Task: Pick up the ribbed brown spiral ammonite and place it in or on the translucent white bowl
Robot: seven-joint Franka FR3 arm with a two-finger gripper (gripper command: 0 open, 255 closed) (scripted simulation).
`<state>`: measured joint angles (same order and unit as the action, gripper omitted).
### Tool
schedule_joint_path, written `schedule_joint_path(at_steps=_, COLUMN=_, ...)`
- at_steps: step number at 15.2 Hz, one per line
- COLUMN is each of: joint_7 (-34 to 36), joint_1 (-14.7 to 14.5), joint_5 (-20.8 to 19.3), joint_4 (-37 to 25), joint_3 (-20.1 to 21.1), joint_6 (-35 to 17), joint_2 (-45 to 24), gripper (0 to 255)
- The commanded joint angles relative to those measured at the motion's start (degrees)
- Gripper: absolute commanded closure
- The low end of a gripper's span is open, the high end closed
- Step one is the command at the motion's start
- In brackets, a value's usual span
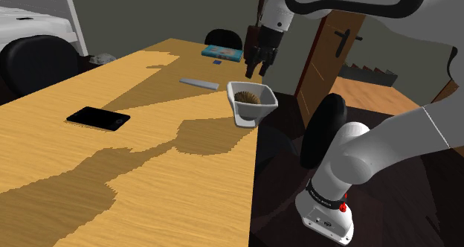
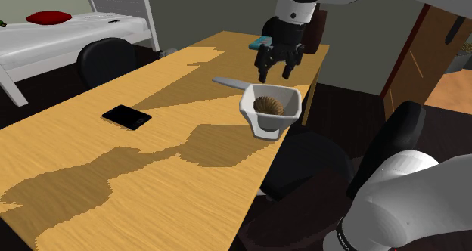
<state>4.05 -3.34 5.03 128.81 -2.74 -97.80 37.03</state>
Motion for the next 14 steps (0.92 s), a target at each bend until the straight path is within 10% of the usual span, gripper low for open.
schedule_joint_path(at_steps=1, joint_7=0.0, joint_1=0.0, joint_5=0.0, joint_4=0.0, joint_3=0.0, joint_6=0.0, joint_2=0.0, gripper=0)
schedule_joint_path(at_steps=14, joint_7=0.1, joint_1=0.1, joint_5=-0.3, joint_4=-8.2, joint_3=-0.5, joint_6=7.1, joint_2=-1.2, gripper=0)
